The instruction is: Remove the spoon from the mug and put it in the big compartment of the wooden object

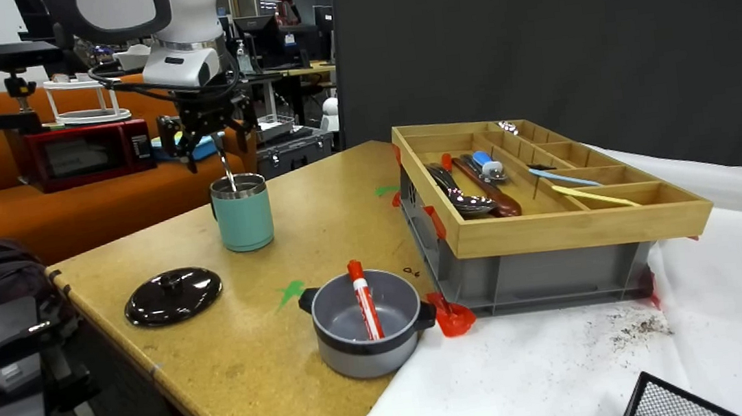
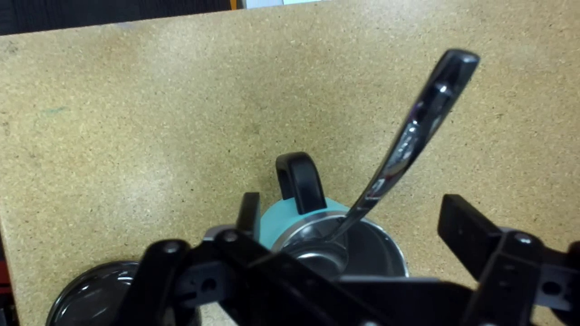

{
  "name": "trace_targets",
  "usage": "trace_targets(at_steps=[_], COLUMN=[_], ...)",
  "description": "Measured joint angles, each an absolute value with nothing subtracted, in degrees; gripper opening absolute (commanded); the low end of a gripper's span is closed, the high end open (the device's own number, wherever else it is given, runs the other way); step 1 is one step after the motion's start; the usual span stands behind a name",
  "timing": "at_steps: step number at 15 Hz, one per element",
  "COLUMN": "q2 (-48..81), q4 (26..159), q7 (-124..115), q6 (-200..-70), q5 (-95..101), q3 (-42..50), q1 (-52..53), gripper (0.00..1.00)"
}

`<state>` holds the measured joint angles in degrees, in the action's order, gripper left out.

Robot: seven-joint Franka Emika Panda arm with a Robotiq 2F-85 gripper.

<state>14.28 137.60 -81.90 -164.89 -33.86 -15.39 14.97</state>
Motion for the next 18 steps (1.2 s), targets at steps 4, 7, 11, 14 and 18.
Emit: trace_targets(at_steps=[4, 7, 11, 14, 18], q2=[16.9, 18.1, 18.5, 18.4, 16.5], q4=[135.2, 134.5, 134.4, 134.4, 134.2], q7=[-82.2, -82.4, -82.6, -82.6, -82.7], q6=[-167.5, -169.0, -169.8, -170.1, -170.0], q5=[-34.1, -34.1, -34.0, -34.0, -32.9], q3=[-15.8, -15.7, -15.3, -15.2, -15.3], q1=[15.7, 16.2, 16.3, 16.3, 16.8], gripper=[0.60, 0.38, 0.10, 0.00, 0.03])
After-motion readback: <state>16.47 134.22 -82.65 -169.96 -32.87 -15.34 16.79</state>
